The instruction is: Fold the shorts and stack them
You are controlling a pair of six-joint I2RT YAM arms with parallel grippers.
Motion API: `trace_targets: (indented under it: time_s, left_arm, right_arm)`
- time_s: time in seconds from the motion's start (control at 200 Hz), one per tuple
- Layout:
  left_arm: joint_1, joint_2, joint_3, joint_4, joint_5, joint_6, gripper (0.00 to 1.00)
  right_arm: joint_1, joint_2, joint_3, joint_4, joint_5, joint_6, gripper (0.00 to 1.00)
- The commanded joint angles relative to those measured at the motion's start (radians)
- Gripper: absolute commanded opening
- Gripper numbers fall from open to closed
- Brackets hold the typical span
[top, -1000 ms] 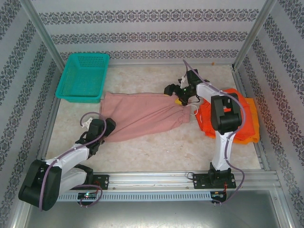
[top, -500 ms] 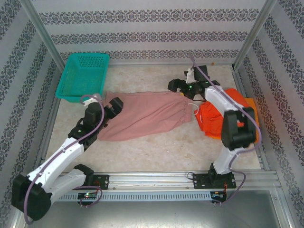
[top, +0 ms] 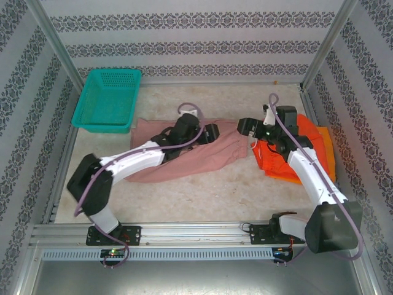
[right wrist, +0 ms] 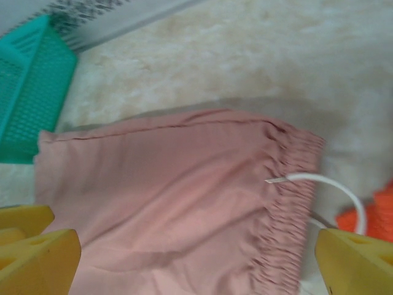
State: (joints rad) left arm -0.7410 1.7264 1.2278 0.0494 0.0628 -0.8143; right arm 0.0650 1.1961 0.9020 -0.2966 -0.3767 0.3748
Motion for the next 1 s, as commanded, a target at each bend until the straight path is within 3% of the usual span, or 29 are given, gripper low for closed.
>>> trace_targets:
  time_s: [0.0,0.285,0.4,0.57,0.699,0.824,0.994]
  left_arm:
    - [-0.025,0.125,0.127,0.031,0.075,0.017,0.68]
    - [-0.035,0.442,0.422,-0.031,0.137,-0.001,0.43]
    - [-0.034,0.516,0.456,-0.061,0.116,-0.007,0.35]
    - [-0.03,0.518,0.34,-0.02,0.087,-0.042,0.28]
    - [-0.017,0.478,0.178,0.042,0.088,-0.086,0.27]
    - [-0.005,0.422,0.016,0.147,0.082,-0.13,0.24]
    - [-0.002,0.379,-0.071,0.184,0.076,-0.148,0.22]
  right_arm:
    - [-0.028,-0.055,-0.051,0.019,0.045,0.031,0.98]
    - [-0.113,-0.023,-0.107,0.006,-0.052,0.101,0.98]
    - [-0.121,0.019,-0.109,0.005,-0.098,0.086,0.97]
    - [-0.121,0.105,-0.097,0.005,-0.126,0.111,0.95]
    - [-0.112,0.206,-0.072,0.01,-0.162,0.145,0.86]
    - [-0.062,0.313,-0.037,0.02,-0.165,0.161,0.81]
    - [0.008,0.421,0.006,0.039,-0.123,0.194,0.74]
